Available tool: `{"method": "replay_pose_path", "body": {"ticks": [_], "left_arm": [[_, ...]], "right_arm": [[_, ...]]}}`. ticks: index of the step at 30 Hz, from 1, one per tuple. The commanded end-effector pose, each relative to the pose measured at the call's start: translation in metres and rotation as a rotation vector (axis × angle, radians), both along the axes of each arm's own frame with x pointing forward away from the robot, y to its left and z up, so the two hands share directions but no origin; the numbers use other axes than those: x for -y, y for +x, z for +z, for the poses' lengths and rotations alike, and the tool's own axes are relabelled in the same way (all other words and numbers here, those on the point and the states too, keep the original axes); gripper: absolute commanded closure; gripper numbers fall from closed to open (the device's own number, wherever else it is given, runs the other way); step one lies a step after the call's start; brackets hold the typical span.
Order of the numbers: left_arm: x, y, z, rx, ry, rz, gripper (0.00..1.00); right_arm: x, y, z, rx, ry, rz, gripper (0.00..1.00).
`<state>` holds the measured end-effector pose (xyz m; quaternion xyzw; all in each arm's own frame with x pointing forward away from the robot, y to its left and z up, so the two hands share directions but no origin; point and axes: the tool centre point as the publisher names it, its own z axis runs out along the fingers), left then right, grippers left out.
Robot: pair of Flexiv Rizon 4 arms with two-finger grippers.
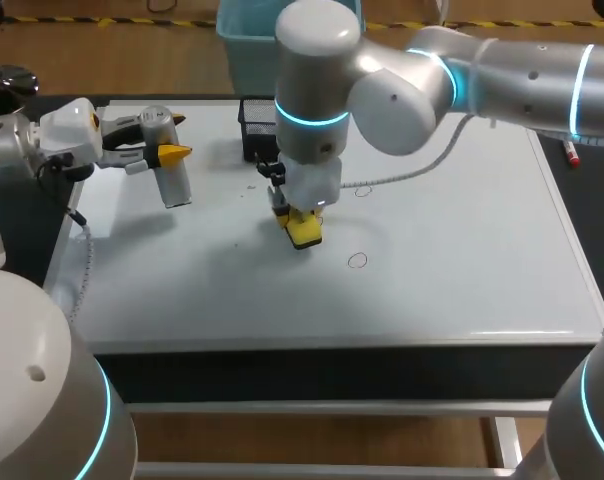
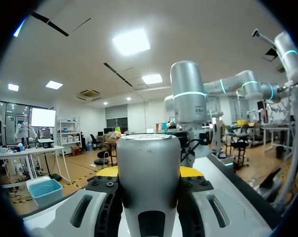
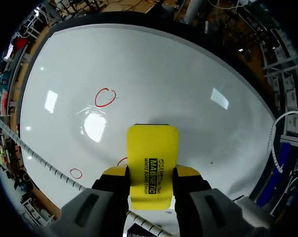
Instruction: Pick up the inspection probe, press it on each red-marked spot on the whiteboard one by one, put down the probe, pick up the eraser, and wipe off all the red marks.
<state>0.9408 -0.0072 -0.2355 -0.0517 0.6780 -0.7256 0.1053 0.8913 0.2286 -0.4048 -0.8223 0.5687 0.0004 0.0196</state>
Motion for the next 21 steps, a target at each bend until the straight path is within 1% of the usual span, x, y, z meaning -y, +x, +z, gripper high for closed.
{"method": "replay_pose_path", "body": {"ticks": [1,14,21], "left_arm": [[0.000,-0.001,0.002,0.000,0.002,0.002,1.00],[0.000,-0.001,0.002,0.000,0.002,0.002,1.00],[0.000,-0.001,0.002,0.000,0.002,0.002,1.00]], "right_arm": [[0.007,0.000,-0.006,0.006,0.009,0.003,1.00],[0.015,0.003,-0.022,-0.009,0.000,0.003,1.00],[0.031,0.013,-0.033,-0.023,-0.030,-0.025,1.00]]}}
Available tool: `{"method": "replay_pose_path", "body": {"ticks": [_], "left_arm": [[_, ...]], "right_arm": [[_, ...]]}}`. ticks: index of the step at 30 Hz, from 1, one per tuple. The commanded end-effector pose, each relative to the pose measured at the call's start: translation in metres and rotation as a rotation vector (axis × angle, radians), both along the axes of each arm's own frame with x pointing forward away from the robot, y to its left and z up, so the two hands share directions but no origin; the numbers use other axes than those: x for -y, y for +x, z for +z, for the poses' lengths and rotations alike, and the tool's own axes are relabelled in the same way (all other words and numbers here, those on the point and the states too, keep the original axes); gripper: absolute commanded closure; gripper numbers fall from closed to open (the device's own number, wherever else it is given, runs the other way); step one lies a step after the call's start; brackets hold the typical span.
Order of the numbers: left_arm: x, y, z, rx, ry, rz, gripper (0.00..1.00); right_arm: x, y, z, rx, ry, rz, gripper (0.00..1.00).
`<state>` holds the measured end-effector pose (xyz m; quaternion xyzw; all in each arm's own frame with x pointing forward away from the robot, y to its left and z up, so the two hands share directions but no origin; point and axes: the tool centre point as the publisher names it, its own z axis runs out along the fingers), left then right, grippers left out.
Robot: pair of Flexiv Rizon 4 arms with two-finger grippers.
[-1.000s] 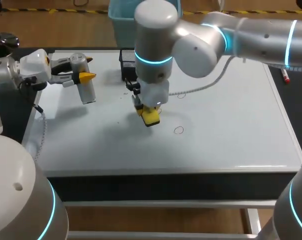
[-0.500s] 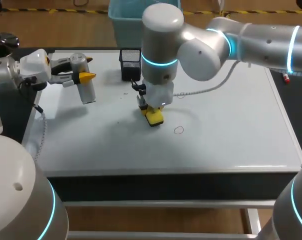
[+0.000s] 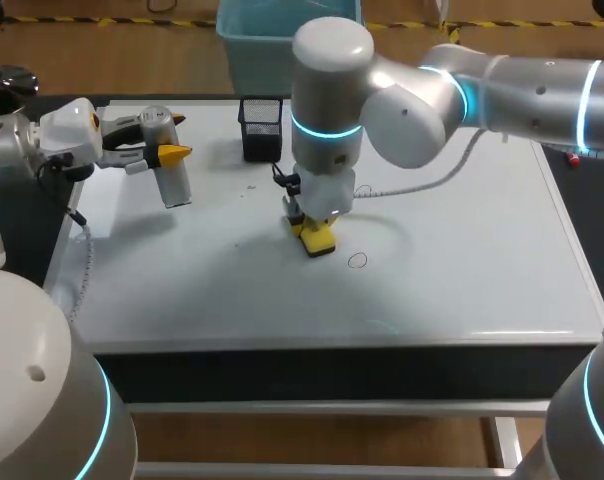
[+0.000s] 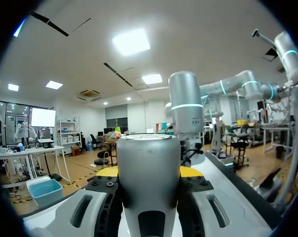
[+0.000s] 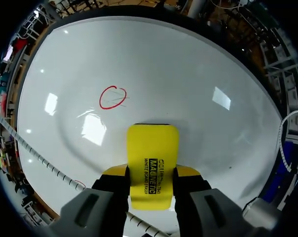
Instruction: Pick up the inspection probe, press it on each red-marked spot on the whiteboard one by one, put down the probe, pick up the eraser, and wipe off all the red marks.
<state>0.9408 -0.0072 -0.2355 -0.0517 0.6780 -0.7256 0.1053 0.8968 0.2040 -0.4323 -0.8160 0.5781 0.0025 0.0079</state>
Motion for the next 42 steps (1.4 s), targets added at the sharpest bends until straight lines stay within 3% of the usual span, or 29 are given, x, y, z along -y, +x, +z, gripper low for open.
{"method": "replay_pose_path", "body": {"ticks": [1,22,33,42], "left_arm": [[0.000,-0.001,0.002,0.000,0.002,0.002,1.00],[0.000,-0.001,0.002,0.000,0.002,0.002,1.00],[0.000,-0.001,0.002,0.000,0.002,0.002,1.00],[0.000,-0.001,0.002,0.000,0.002,0.002,1.00]], "right_arm": [[0.009,0.009,-0.007,-0.012,-0.015,-0.008,1.00],[0.056,0.035,-0.011,-0.011,-0.050,-0.111,1.00],[0.071,0.052,0.052,0.002,-0.013,-0.177,1.00],[0.114,0.077,0.076,0.030,-0.019,-0.258,1.00]]}}
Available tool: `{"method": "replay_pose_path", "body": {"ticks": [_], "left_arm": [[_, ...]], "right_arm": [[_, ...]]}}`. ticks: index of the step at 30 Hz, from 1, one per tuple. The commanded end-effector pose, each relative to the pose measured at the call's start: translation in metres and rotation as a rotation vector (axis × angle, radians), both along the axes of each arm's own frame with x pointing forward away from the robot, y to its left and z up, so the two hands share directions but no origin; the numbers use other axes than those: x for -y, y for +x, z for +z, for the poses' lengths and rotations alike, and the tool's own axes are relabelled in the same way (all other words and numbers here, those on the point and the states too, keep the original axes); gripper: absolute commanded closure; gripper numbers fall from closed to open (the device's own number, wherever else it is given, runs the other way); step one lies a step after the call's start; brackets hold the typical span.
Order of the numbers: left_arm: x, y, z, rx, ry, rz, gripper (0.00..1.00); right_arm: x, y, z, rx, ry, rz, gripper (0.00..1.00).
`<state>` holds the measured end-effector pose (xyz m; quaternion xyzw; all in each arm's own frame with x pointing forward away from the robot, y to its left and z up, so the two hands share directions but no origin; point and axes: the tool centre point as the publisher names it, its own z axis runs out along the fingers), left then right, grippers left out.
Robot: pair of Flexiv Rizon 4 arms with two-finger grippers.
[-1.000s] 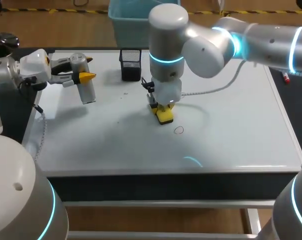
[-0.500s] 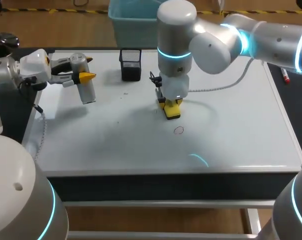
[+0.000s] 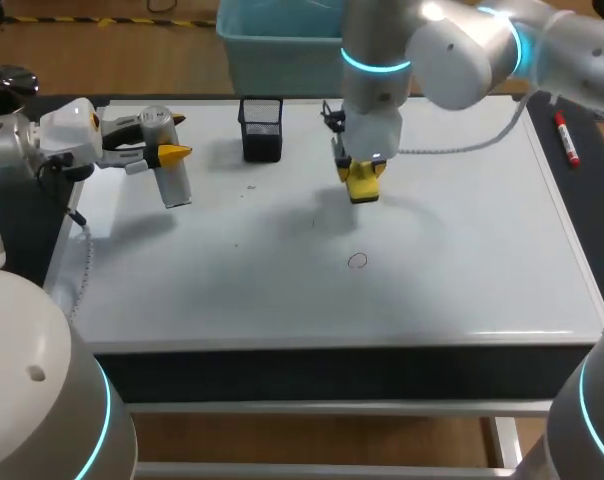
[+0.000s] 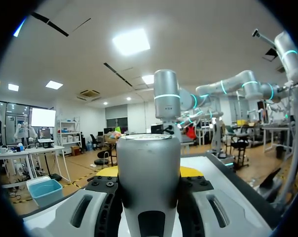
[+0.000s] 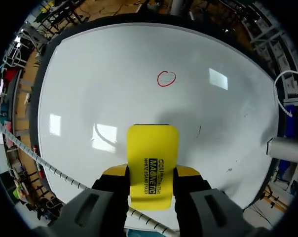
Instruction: Pick up the inspection probe, press it on each red-marked spot on the whiteboard one by one, put down the probe, pick up the eraser, and wipe off all the red marks.
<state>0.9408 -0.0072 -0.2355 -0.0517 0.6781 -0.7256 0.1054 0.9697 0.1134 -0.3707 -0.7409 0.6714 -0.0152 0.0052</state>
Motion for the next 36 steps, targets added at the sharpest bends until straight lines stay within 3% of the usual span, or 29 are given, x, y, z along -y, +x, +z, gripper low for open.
{"method": "replay_pose_path", "body": {"ticks": [1,12,23,36], "left_arm": [[0.000,-0.001,0.002,0.000,0.002,0.002,1.00],[0.000,-0.001,0.002,0.000,0.002,0.002,1.00],[0.000,-0.001,0.002,0.000,0.002,0.002,1.00],[0.000,-0.001,0.002,0.000,0.002,0.002,1.00]], "right_arm": [[0.030,0.007,0.016,0.008,0.004,-0.031,1.00],[0.129,0.045,0.031,0.035,0.007,-0.247,1.00],[0.220,0.061,0.032,0.016,-0.006,-0.431,1.00],[0.261,0.059,0.028,-0.008,0.005,-0.504,1.00]]}}
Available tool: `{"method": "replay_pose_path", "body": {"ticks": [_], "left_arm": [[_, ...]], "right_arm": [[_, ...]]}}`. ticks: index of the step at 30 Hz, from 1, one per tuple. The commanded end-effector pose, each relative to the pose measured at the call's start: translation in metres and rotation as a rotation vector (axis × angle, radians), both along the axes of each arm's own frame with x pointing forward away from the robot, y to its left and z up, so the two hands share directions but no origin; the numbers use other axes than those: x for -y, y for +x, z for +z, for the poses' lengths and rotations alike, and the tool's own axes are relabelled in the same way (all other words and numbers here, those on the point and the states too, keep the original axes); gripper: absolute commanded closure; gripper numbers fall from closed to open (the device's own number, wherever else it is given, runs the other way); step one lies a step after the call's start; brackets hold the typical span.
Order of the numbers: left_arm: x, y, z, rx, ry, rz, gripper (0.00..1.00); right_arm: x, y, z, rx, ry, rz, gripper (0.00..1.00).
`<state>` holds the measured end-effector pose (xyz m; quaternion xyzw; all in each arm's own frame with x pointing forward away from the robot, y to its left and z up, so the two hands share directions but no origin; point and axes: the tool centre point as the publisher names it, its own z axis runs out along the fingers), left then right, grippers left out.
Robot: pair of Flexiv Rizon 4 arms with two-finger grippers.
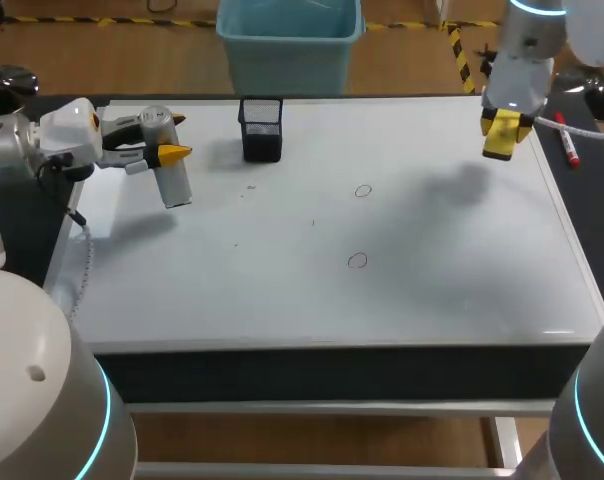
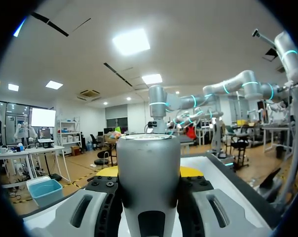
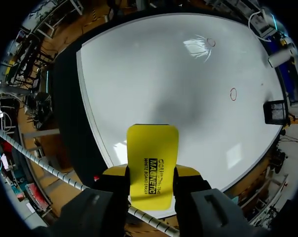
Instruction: Pick up the inspection probe, press it on each red-marked spot on the whiteboard one by one, put down the probe, pick up the eraser, and wipe off all the red marks.
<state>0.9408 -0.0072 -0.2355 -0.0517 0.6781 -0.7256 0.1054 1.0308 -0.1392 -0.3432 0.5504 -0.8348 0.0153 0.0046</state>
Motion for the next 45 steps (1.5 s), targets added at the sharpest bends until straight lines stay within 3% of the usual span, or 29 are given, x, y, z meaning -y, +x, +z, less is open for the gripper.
{"method": "replay_pose_path", "body": {"ticks": [1,26,28,34,45], "left_arm": [[0.000,-0.001,0.002,0.000,0.002,0.002,1.00],[0.000,-0.001,0.002,0.000,0.002,0.002,1.00],[0.011,0.000,0.007,-0.007,0.033,-0.030,1.00],[0.048,0.006,0.022,0.039,0.027,-0.136,1.00],[0.127,0.038,0.040,0.081,0.018,-0.309,1.00]], "right_arm": [[0.009,-0.002,0.001,0.003,0.013,-0.001,1.00],[0.021,-0.006,0.006,0.018,0.041,-0.030,1.00],[0.021,-0.006,0.006,0.018,0.041,-0.030,1.00],[0.021,-0.006,0.006,0.018,0.041,-0.030,1.00],[0.021,-0.006,0.006,0.018,0.041,-0.030,1.00]]}}
